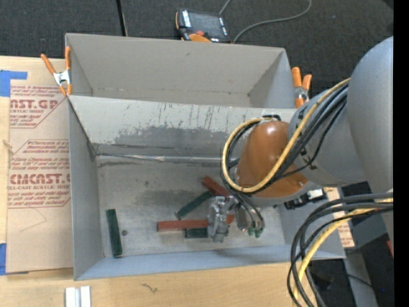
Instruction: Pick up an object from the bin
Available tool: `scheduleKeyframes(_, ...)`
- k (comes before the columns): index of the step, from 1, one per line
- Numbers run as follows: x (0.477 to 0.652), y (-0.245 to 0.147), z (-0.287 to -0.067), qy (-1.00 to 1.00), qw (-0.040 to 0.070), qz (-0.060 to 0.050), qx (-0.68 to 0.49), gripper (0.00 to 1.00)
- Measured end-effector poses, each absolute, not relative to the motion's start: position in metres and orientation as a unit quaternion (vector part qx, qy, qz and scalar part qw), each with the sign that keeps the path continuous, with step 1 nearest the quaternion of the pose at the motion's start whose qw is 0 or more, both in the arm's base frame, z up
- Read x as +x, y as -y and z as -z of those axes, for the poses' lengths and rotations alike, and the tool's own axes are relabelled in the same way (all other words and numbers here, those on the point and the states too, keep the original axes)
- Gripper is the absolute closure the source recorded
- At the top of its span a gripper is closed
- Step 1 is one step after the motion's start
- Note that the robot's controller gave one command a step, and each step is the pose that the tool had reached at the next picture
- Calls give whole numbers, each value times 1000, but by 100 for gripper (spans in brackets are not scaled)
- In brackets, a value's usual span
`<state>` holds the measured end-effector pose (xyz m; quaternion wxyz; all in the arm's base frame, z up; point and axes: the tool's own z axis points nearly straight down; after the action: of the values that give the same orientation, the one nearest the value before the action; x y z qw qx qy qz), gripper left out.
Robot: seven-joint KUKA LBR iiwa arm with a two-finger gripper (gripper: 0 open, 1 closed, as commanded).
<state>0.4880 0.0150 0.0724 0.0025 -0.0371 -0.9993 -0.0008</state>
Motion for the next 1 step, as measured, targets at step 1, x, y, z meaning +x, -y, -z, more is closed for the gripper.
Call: scheduleKeyframes(1,489,-15,-70,999,-1,1,-38,0)
